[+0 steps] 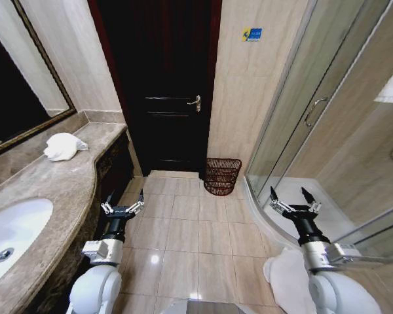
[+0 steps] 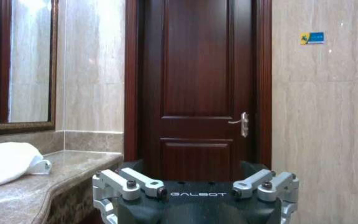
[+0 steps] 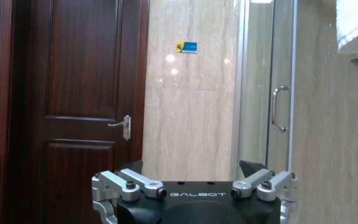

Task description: Discard the used towel into the hamper.

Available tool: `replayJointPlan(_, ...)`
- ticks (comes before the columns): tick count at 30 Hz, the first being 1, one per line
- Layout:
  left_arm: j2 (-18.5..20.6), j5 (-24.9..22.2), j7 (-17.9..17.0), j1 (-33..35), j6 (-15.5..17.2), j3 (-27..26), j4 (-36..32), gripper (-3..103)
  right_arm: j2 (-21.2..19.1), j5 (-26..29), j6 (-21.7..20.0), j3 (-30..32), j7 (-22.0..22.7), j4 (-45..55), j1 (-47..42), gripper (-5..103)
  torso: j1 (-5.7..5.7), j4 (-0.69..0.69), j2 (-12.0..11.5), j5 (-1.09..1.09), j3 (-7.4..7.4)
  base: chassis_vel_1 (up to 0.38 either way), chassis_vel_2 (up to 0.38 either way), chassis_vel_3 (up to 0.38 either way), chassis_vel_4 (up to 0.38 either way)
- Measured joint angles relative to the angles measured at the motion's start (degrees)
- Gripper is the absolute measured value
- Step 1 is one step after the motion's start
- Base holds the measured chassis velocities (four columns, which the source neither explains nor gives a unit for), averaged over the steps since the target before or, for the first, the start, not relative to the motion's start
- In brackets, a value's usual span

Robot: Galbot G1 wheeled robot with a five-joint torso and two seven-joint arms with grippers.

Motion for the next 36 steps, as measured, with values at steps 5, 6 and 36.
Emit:
replayJointPlan(5,0.3,-0.1,-0.1,0.0,0.1,-0.4,-0.1,100,-0.1,0.9,-0.5,0.0,0.1,0.0,0.3,100,0.0,0.0,0.0,0.0,-0.01,-0.021,0.053,0.042,-0.035)
replayJointPlan(6,0.4,-0.2,-0.1,0.0,0.1,-0.5,-0.2,100,-0.2,0.9,-0.6,0.0,0.1,0.0,0.5,100,-0.01,0.0,0.0,0.0,-0.01,-0.006,0.061,0.05,0.0)
replayJointPlan(36,0.7,-1.1,-0.4,-0.7,0.0,-0.7,0.7,100,-1.6,0.7,-2.6,-1.1,0.2,-1.6,3.4,100,0.0,0.01,0.0,0.0,0.0,-0.016,0.041,0.044,-0.014)
